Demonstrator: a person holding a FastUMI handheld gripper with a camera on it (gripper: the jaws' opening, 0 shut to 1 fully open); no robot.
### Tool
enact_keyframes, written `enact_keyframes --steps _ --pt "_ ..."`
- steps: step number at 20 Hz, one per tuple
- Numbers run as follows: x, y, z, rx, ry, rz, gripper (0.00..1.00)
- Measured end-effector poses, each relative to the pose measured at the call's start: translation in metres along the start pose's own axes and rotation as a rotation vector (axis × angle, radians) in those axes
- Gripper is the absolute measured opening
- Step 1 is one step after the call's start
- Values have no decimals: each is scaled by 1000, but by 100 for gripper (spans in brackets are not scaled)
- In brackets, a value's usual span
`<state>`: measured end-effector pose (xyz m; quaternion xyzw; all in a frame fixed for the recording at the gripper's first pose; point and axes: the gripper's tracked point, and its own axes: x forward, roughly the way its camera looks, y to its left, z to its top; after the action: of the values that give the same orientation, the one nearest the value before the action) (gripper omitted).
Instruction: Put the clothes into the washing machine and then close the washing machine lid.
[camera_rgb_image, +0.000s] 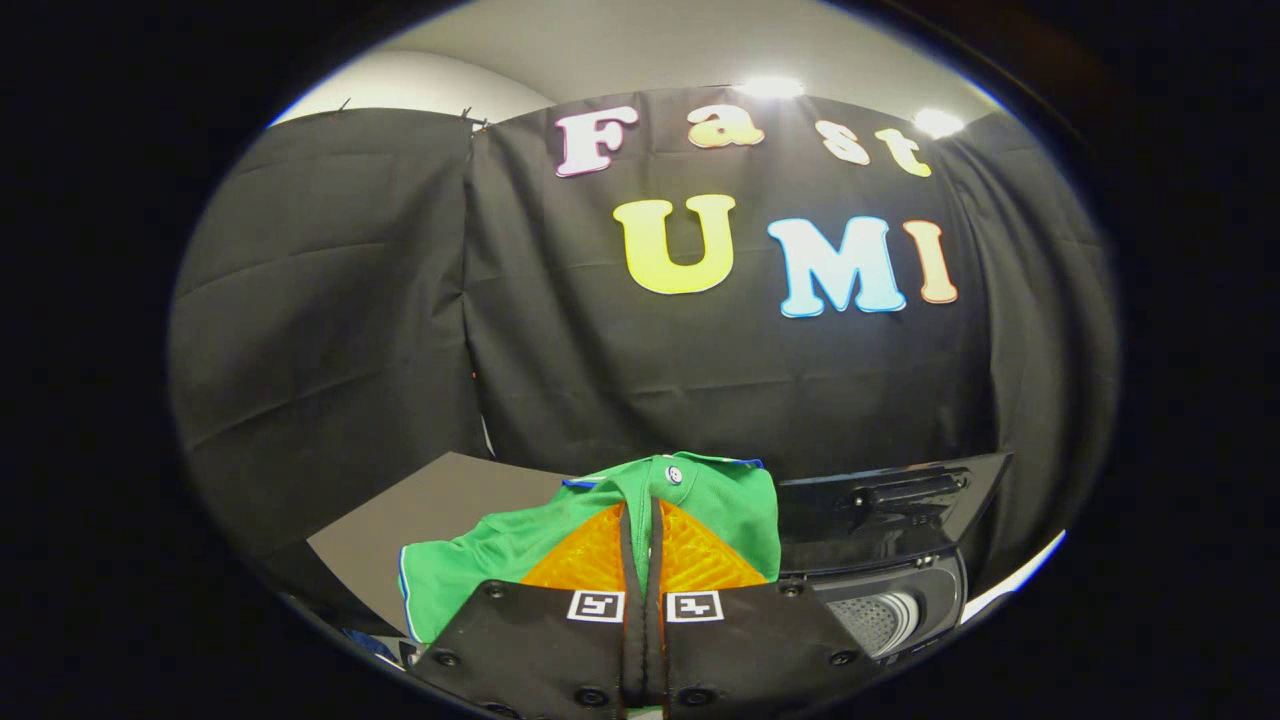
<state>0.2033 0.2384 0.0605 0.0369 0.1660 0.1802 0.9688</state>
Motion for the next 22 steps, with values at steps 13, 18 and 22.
enact_keyframes --steps 13,18,22 --pt "-30 -96 -8 38 -7 -141 2" --pt "-42 -130 -17 45 1 -190 2" --pt "-47 -153 -23 49 5 -214 2"
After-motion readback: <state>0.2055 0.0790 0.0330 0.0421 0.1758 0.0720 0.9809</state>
